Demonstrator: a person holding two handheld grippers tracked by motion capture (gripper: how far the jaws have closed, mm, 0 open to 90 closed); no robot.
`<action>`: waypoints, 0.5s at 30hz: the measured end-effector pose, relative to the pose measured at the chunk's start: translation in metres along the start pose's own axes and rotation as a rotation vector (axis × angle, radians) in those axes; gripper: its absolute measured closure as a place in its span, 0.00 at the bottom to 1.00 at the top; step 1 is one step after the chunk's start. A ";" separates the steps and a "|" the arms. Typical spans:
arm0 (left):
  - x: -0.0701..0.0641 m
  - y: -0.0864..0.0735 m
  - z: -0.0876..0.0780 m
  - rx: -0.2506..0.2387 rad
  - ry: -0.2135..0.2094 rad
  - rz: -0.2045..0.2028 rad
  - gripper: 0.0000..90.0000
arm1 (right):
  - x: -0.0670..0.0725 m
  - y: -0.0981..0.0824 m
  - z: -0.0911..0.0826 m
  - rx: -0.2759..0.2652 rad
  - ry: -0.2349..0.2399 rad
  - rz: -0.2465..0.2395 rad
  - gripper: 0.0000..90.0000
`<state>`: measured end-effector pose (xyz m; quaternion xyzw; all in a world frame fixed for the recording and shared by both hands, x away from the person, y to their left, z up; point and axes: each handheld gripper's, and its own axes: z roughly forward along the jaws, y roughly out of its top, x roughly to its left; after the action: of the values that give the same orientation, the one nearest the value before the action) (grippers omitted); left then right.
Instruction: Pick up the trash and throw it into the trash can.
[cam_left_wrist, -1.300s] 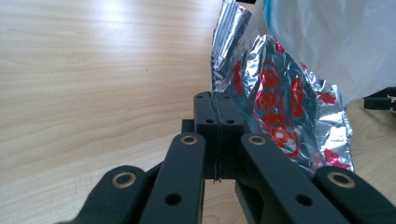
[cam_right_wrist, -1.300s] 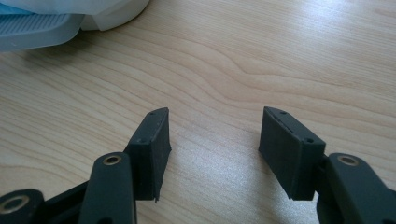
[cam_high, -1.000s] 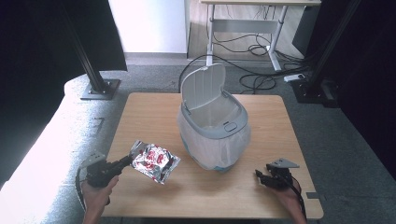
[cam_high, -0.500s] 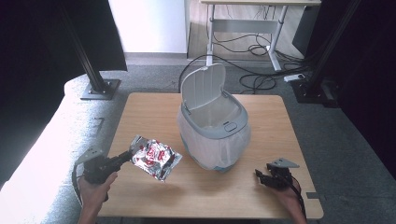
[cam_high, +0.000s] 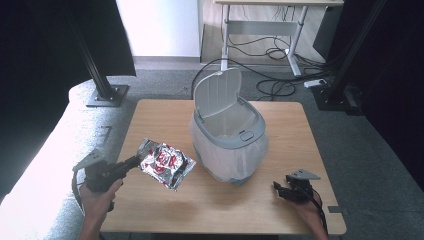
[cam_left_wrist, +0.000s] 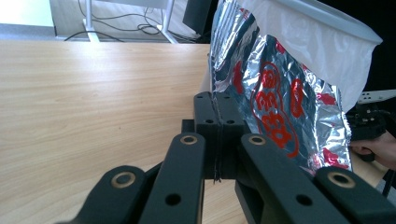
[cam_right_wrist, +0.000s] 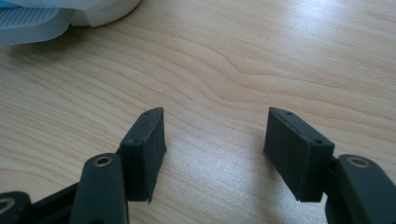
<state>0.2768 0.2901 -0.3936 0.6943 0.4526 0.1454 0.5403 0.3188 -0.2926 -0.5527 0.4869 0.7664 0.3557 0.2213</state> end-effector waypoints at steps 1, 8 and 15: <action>-0.001 0.001 0.000 -0.001 -0.001 0.002 1.00 | 0.000 0.000 0.000 0.000 0.000 0.000 0.42; -0.005 0.011 -0.004 -0.015 -0.014 0.010 1.00 | 0.000 0.000 0.000 0.001 -0.002 0.001 0.41; -0.011 0.023 -0.007 -0.024 -0.021 0.028 1.00 | 0.000 0.000 0.000 0.000 -0.003 0.001 0.41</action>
<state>0.2773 0.2857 -0.3677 0.6956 0.4352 0.1510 0.5513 0.3189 -0.2927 -0.5527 0.4878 0.7659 0.3549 0.2224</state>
